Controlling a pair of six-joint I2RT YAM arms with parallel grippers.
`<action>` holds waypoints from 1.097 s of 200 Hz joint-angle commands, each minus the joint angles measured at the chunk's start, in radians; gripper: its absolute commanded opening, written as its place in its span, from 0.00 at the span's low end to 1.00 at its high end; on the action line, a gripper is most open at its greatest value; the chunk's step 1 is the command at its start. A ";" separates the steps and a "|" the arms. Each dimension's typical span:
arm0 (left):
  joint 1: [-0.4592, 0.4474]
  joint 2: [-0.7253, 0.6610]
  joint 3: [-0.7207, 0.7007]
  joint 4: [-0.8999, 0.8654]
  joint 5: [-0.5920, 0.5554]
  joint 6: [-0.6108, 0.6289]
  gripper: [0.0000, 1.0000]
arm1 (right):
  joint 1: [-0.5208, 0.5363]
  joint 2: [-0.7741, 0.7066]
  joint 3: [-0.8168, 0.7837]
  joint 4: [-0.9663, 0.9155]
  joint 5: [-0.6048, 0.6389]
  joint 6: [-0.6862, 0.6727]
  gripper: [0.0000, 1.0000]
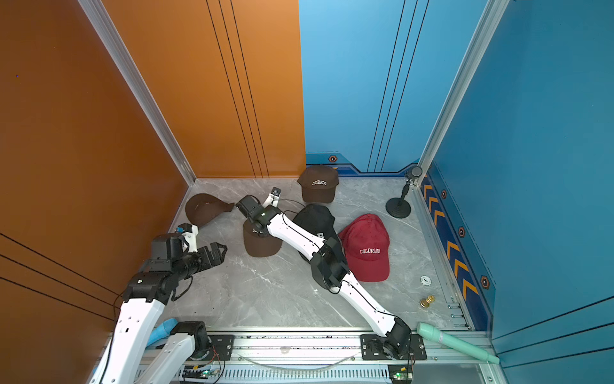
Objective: Stack the baseball caps by color
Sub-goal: Place the baseball cap at the center of the board.
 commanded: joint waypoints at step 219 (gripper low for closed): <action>0.023 0.167 0.153 0.023 -0.021 0.033 0.98 | -0.066 -0.421 -0.291 0.217 -0.402 -0.518 1.00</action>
